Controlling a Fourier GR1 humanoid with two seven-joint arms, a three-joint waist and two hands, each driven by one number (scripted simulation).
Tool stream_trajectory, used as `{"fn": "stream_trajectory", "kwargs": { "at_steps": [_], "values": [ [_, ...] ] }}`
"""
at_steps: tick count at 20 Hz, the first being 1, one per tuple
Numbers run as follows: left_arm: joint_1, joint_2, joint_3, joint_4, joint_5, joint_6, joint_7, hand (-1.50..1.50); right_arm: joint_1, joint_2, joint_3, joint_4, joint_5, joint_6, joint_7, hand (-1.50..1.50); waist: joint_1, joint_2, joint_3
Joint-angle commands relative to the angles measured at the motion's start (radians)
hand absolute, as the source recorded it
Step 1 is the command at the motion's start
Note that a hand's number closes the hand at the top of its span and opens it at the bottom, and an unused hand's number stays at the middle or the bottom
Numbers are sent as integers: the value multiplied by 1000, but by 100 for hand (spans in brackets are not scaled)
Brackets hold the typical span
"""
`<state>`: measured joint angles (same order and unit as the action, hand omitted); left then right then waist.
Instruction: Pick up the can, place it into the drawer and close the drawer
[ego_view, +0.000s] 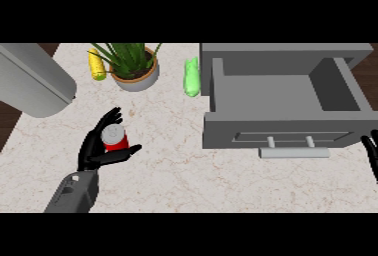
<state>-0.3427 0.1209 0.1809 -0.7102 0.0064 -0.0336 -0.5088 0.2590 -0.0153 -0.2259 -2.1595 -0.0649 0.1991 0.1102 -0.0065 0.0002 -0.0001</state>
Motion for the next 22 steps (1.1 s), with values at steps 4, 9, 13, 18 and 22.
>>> {"fn": "stream_trajectory", "kwargs": {
  "at_steps": [4,9,13,18,22],
  "values": [
    [-99,11,31,119,36,-49,-62,150,92,14,24,-72,-24,12,-15,-150,-6,1,-1],
    [5,-54,-41,-151,59,-41,110,150,-18,7,-17,31,-15,-7,-15,-150,8,-2,0],
    [46,-41,-47,-239,80,-55,128,150,-34,-12,-29,9,-20,-2,25,-150,7,-2,0],
    [51,7,55,-222,134,-1,97,150,60,3,-42,-37,-59,42,-13,-150,3,-2,0],
    [94,-26,-12,-361,105,40,139,150,72,14,17,-42,-8,-17,-35,-150,4,-2,0]
  ]
}}
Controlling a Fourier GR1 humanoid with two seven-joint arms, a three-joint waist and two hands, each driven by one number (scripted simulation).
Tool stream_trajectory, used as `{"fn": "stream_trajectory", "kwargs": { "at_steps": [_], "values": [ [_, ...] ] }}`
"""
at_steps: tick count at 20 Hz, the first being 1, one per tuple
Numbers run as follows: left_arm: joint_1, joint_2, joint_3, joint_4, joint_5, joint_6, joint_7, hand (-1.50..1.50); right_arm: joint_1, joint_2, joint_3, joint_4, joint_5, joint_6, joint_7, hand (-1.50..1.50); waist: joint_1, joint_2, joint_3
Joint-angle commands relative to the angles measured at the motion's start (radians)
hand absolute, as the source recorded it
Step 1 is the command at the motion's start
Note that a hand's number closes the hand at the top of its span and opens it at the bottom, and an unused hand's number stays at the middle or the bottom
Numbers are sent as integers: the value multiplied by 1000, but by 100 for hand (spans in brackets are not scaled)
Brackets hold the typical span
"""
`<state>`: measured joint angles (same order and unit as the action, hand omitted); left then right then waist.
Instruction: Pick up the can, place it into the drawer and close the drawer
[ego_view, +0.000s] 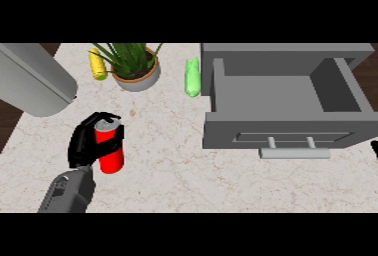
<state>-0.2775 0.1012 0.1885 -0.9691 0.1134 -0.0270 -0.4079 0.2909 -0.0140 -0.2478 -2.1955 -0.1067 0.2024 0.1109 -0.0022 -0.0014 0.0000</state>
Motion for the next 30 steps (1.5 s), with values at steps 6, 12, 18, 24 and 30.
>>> {"fn": "stream_trajectory", "kwargs": {
  "at_steps": [6,12,18,24,30],
  "values": [
    [-57,-64,-117,-271,-37,103,249,150,-11,-14,-32,-2,-24,16,19,-150,-1,-1,0],
    [-89,-65,-180,-433,-74,129,382,150,22,13,-20,-28,-12,14,-5,-150,-2,-1,0],
    [-244,-91,-227,-456,-109,203,548,150,56,10,-49,-17,-17,47,-38,-150,-7,0,0],
    [-388,-101,-358,-442,-123,340,649,150,-23,-25,-76,11,-48,29,15,-150,-7,1,0],
    [-607,-101,-371,-328,-113,416,703,150,-6,-43,-110,34,-87,59,-30,-150,-13,1,1]
  ]
}}
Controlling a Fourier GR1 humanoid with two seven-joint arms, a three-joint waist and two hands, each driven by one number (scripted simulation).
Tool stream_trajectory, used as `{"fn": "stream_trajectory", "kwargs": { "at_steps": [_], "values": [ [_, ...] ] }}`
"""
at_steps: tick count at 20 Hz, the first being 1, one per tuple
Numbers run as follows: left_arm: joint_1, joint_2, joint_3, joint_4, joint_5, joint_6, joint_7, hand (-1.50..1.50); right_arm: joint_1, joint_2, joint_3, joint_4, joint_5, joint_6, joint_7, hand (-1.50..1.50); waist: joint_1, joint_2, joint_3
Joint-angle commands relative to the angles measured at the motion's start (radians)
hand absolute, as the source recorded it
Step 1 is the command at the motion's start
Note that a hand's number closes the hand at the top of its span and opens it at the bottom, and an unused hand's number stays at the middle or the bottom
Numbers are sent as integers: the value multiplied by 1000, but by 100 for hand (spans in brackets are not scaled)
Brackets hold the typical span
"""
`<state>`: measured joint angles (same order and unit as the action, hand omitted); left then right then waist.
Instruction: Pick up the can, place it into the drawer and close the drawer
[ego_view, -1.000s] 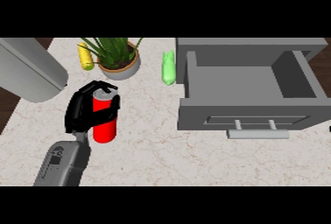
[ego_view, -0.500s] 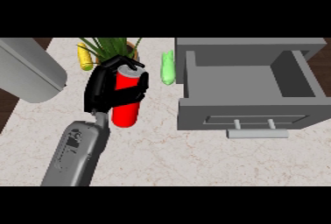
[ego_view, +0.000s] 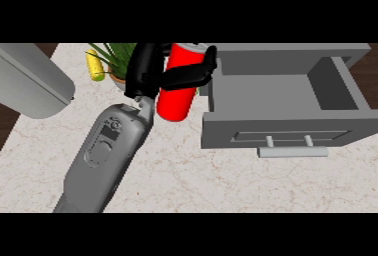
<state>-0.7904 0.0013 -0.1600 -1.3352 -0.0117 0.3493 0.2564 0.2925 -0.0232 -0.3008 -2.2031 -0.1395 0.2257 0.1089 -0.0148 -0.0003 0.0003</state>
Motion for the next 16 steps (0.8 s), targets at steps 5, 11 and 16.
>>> {"fn": "stream_trajectory", "kwargs": {
  "at_steps": [5,11,16],
  "values": [
    [-323,-1,-18,266,64,99,52,150,-7,11,12,57,38,6,-62,-150,-11,4,1],
    [-480,-1,-24,410,126,144,32,150,17,4,16,2,13,18,-10,-150,-17,4,1],
    [-535,-1,-95,505,200,193,10,150,-6,17,31,-9,33,-3,6,-150,-17,3,0]
  ]
}}
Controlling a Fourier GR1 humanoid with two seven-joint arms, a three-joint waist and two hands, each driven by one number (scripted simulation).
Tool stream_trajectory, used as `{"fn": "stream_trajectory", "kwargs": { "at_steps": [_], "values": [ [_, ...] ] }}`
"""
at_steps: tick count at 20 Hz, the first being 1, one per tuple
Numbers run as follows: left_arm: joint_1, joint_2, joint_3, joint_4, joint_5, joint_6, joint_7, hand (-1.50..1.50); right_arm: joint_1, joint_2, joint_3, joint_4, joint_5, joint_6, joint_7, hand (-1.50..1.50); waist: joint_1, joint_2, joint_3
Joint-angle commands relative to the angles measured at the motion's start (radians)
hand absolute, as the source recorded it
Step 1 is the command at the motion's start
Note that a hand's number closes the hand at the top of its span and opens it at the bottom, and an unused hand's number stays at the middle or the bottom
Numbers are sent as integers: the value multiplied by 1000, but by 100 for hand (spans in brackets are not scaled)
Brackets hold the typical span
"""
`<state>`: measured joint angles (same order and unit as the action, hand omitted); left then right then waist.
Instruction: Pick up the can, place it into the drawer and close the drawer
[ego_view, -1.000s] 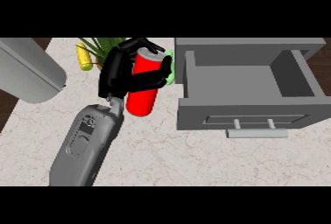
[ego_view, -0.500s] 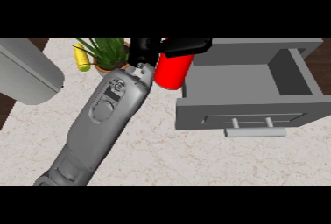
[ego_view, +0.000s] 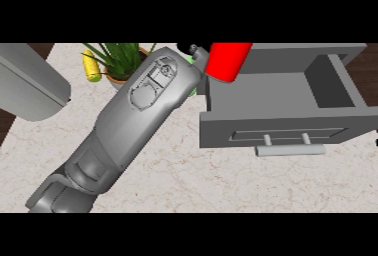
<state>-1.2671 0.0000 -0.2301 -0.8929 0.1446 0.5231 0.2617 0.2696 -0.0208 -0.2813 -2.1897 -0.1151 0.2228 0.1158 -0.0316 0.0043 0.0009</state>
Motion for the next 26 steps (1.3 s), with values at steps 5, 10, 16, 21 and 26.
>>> {"fn": "stream_trajectory", "kwargs": {
  "at_steps": [5,10,16,21,26],
  "values": [
    [-170,0,-90,219,127,79,-39,150,0,-5,3,-20,-17,10,23,-150,-31,3,1],
    [-205,0,-86,342,175,33,-129,150,-22,-10,1,20,-6,15,-6,-150,-30,8,1],
    [-235,0,-171,400,253,66,-140,150,-106,-30,-7,90,28,-9,-12,-150,-44,12,2],
    [-223,0,-226,444,287,97,-199,150,-105,-16,38,27,29,-13,49,-150,-66,17,2],
    [-181,0,-256,498,305,89,-277,150,-96,-13,11,67,29,-9,-19,-150,-65,20,2]
  ]
}}
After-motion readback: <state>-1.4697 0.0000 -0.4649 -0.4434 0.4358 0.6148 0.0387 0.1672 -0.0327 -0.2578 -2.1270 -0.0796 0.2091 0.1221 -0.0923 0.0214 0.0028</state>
